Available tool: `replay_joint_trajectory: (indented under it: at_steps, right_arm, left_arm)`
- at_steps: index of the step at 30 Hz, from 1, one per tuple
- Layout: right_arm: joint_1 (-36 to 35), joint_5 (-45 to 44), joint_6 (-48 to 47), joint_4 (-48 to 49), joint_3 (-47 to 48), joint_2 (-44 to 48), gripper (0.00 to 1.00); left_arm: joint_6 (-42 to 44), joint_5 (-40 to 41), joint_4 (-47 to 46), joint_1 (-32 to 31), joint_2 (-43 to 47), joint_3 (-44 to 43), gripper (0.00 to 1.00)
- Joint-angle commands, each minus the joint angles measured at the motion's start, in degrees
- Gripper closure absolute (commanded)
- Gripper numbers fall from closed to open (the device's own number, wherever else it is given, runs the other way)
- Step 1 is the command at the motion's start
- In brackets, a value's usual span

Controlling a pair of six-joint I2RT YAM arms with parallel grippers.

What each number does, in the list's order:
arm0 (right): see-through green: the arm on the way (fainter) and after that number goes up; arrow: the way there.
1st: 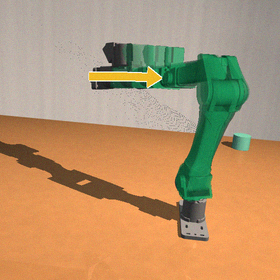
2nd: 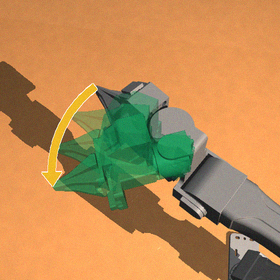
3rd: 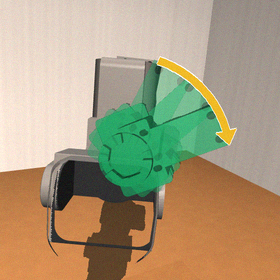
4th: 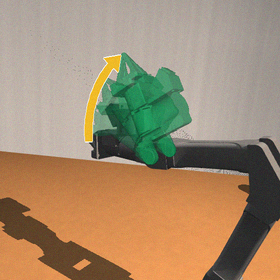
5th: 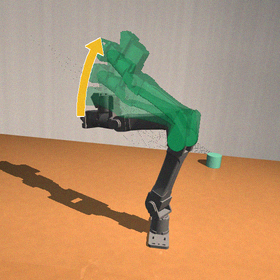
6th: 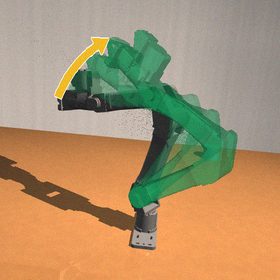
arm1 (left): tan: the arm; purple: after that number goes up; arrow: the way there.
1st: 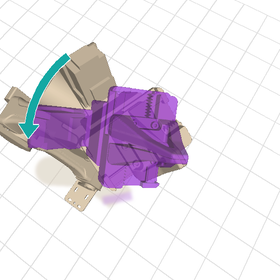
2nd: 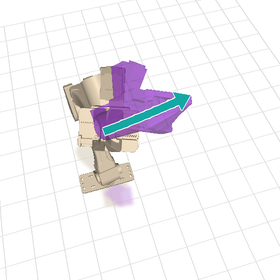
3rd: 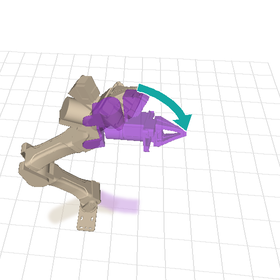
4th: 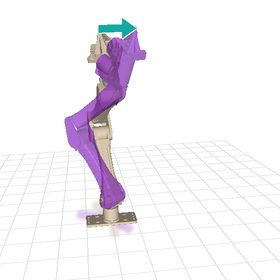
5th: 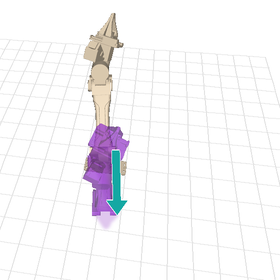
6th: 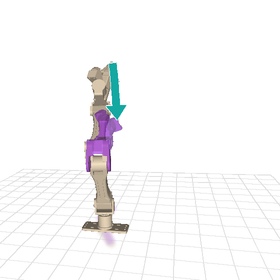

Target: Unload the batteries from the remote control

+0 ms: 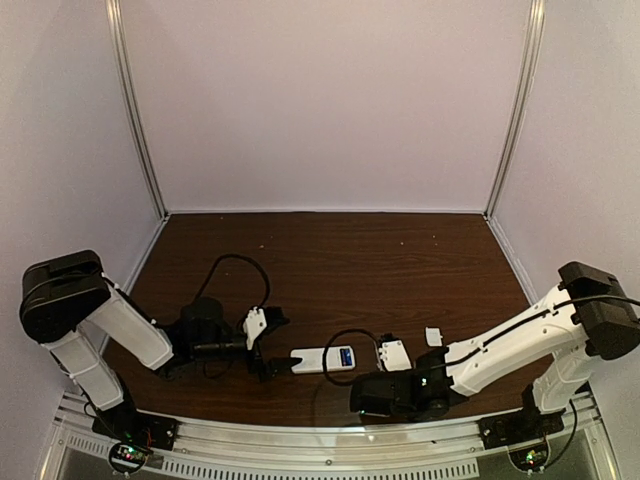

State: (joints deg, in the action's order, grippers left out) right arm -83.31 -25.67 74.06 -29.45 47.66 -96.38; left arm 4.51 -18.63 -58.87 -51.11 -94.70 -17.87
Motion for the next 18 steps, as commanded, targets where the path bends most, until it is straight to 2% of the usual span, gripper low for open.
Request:
replay_joint_trajectory:
  at_steps: [1, 5, 12, 15, 18]
  right_arm:
    - [-0.4, -0.3, 0.6, -0.6, -3.0, 2.1, 0.96]
    - [-0.4, -2.0, -0.7, 0.0, -5.7, 8.2, 1.0]
    - [-0.3, -3.2, -14.4, 6.8, -10.6, 22.1, 1.0]
    - [-0.2, -1.4, -22.4, 12.3, -13.6, 28.3, 1.0]
    - [0.1, 2.9, -29.3, 17.3, -16.4, 34.4, 1.0]
  left_arm:
    - [-0.9, -0.7, -3.3, -0.2, 1.1, 0.7, 0.03]
    - [-1.8, -2.0, -3.7, -0.2, 1.5, 0.5, 0.03]
    - [-4.2, -5.8, -4.7, -0.2, 2.2, -0.7, 0.04]
    - [-4.3, -12.6, -4.0, -0.2, 2.2, -2.3, 0.08]
    - [-4.3, -20.4, -7.6, -0.2, 1.4, -2.2, 0.1]
